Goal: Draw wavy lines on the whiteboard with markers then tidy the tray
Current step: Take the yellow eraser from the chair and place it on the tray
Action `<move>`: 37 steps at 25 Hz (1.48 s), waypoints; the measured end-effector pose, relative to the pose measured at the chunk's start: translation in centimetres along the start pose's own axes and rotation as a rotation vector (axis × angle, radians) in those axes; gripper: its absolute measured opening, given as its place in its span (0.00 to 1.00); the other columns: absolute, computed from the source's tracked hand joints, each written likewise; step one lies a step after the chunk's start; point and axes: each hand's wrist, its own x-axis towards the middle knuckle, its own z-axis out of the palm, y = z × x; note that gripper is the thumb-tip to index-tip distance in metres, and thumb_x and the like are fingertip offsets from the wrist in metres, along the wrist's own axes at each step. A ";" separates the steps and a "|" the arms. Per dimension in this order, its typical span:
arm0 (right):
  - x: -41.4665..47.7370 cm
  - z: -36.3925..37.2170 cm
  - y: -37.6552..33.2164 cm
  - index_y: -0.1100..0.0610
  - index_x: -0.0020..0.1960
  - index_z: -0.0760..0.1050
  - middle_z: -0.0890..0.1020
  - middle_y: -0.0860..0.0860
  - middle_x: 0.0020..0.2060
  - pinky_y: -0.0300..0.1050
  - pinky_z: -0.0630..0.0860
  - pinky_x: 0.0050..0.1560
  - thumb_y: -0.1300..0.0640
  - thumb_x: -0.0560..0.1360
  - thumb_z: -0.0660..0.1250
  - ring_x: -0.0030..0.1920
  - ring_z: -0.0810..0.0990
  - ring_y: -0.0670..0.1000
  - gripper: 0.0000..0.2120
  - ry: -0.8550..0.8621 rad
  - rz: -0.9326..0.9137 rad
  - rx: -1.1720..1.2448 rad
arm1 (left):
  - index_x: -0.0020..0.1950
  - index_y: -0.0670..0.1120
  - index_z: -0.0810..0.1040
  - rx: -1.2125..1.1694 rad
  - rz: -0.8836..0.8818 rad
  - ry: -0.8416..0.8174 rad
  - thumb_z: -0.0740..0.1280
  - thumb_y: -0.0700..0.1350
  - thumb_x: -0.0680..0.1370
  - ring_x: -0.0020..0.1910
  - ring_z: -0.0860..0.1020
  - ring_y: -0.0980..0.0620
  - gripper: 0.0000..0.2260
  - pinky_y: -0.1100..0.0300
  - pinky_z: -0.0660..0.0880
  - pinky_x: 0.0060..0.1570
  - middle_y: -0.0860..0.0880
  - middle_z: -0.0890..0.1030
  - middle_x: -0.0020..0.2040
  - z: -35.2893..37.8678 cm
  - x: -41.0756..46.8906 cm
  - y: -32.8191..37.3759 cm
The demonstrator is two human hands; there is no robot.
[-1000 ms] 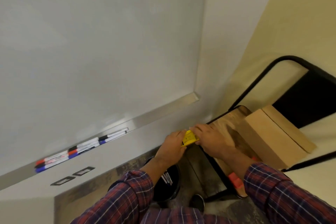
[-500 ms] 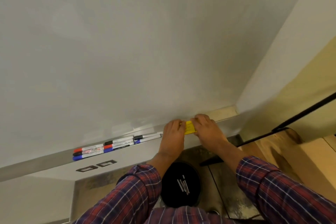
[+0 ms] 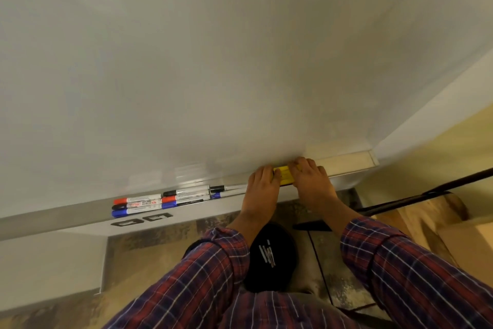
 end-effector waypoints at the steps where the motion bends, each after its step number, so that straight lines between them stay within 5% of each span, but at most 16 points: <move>1: 0.3 0.0 -0.1 0.56 0.73 0.69 0.71 0.56 0.68 0.57 0.77 0.61 0.63 0.73 0.74 0.67 0.72 0.60 0.30 -0.007 -0.006 0.020 | 0.73 0.38 0.75 0.013 0.001 -0.007 0.76 0.32 0.67 0.68 0.75 0.36 0.33 0.42 0.75 0.70 0.38 0.76 0.67 0.0 -0.1 -0.2; 18: -0.1 0.8 -2.0 0.57 0.73 0.70 0.74 0.60 0.68 0.58 0.79 0.57 0.63 0.77 0.69 0.61 0.79 0.62 0.24 0.002 0.073 0.176 | 0.82 0.38 0.63 -0.059 -0.003 -0.086 0.67 0.31 0.75 0.82 0.58 0.34 0.34 0.43 0.58 0.83 0.35 0.62 0.81 -0.2 -1.6 -1.7; 27: -2.0 0.8 -2.4 0.54 0.82 0.53 0.51 0.56 0.83 0.57 0.75 0.65 0.55 0.80 0.68 0.77 0.65 0.60 0.36 -0.086 0.115 0.231 | 0.86 0.40 0.49 -0.036 0.047 -0.153 0.63 0.36 0.81 0.86 0.43 0.37 0.36 0.45 0.45 0.85 0.37 0.44 0.86 -0.6 -2.2 -1.8; 37: -9.0 0.5 1.0 0.59 0.84 0.43 0.49 0.55 0.84 0.58 0.58 0.80 0.46 0.82 0.60 0.83 0.52 0.56 0.40 -0.028 0.170 0.227 | 0.86 0.40 0.46 0.035 0.058 -0.147 0.60 0.55 0.85 0.86 0.41 0.40 0.37 0.46 0.39 0.83 0.39 0.43 0.87 -1.4 -3.5 4.2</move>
